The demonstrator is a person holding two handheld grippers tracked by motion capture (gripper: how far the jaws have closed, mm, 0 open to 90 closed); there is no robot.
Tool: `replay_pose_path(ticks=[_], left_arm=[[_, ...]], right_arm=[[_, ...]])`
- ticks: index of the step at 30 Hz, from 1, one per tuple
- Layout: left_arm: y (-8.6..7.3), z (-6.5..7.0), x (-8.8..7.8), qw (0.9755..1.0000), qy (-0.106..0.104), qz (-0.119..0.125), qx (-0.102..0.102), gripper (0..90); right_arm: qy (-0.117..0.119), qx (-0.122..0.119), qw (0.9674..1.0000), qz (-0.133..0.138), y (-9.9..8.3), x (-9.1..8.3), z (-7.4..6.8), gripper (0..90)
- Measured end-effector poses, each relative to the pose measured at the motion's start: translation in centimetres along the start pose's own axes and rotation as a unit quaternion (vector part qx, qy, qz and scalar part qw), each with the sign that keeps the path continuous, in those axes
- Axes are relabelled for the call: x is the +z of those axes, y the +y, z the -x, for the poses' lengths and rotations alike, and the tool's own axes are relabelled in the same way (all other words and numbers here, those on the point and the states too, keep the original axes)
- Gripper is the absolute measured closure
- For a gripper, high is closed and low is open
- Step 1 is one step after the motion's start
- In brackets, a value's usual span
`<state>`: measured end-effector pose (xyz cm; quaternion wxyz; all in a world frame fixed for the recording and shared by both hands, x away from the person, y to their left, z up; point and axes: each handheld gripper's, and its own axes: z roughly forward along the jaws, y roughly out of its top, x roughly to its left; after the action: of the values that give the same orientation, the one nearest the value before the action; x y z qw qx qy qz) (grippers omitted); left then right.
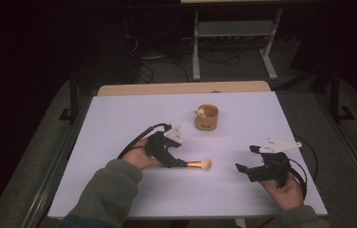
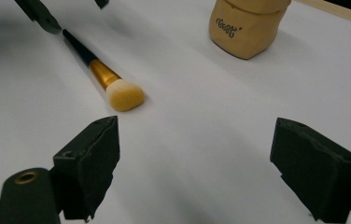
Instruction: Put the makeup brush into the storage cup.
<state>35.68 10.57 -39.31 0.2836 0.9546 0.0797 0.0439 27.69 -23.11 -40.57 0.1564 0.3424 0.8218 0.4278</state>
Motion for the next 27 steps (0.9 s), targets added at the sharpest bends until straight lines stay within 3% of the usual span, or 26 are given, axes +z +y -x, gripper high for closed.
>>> replay_pose_path(ticks=[9, 16, 21, 27], left_arm=[[0.0, -0.2, 2.9, 0.9979, -0.023, -0.058, 0.015, 46.8], [0.0, 0.1, 3.5, 0.9956, -0.029, -0.084, 0.030, 56.2], [0.2, 0.4, 3.5, 0.9949, -0.034, -0.089, 0.033, 63.0], [1.1, 1.2, 3.8, 0.9918, -0.024, -0.119, 0.040, 73.3]], right_arm=[[0.001, -0.002, 1.0000, 0.003, 0.1, -0.2, -0.1, 15.0], [0.001, -0.006, 1.0000, 0.004, 0.1, -0.1, -0.1, 15.0], [0.000, -0.006, 1.0000, 0.004, 0.1, -0.1, -0.2, 15.0], [0.002, -0.010, 0.9999, 0.003, 0.2, 0.2, -0.3, 15.0]])
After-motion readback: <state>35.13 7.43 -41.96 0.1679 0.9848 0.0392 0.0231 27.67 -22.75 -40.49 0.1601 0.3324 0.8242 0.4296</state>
